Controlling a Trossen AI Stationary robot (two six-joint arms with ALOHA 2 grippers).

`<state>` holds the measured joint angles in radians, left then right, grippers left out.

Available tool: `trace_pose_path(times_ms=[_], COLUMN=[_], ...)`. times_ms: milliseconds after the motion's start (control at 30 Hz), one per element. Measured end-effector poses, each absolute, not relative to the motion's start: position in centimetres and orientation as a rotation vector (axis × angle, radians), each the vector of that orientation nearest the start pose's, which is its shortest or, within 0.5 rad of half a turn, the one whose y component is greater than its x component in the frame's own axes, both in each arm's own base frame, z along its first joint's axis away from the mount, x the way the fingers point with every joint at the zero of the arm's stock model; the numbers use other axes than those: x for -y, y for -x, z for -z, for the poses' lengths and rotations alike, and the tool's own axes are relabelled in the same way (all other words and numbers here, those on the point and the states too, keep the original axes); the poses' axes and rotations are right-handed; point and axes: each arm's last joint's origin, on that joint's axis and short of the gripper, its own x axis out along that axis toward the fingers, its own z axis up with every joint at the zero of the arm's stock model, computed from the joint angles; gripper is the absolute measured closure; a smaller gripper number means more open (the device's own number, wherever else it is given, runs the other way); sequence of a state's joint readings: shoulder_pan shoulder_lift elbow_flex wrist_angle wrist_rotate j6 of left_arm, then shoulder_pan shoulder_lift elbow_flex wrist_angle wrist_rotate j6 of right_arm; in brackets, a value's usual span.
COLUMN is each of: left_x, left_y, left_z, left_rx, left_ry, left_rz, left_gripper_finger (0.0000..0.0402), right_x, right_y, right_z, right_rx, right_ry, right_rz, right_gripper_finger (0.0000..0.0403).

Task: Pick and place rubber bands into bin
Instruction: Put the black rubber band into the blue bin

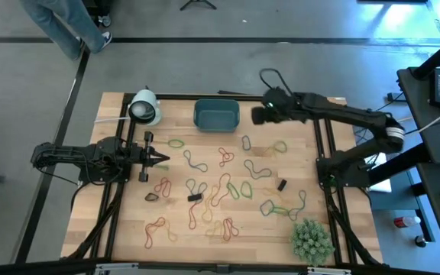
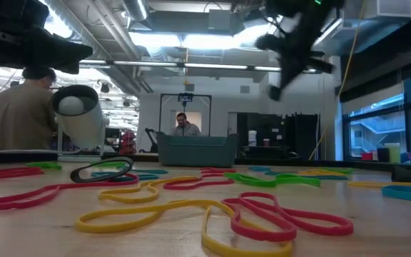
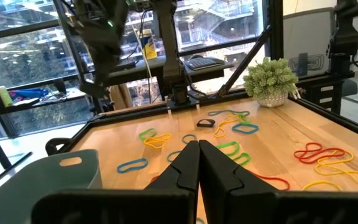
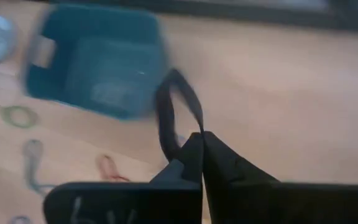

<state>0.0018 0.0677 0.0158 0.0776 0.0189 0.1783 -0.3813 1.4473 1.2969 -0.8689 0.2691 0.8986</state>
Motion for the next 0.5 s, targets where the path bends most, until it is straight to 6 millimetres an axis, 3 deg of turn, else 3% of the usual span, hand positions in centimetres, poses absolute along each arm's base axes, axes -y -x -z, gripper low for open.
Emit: trace_pose_path(times_ms=[133,233,367,500], left_x=[0.0,0.0,0.0,0.0], left_y=[-10.1,-10.1,-10.1,-10.1], left_z=[-17.1,-17.1,-17.1,-17.1], left_rx=[0.027,0.027,0.027,0.027], left_ry=[-0.179,-0.179,-0.179,-0.179], left_rz=[0.015,0.014,0.014,0.014], left_gripper_finger=[0.04,0.04,0.04,0.04], right_x=[13.2,14.7,16.4,17.8], right_y=[-30.9,-34.8,-39.9,-43.9], right_z=[-32.4,-32.2,-30.3,-26.7], right_rx=[-0.692,-0.725,-0.78,-0.865], right_ry=[-0.761,-0.726,-0.712,-0.744], right_rz=[0.958,0.885,0.786,0.709], right_gripper_finger=[0.0402,0.0403,0.0403,0.0403])
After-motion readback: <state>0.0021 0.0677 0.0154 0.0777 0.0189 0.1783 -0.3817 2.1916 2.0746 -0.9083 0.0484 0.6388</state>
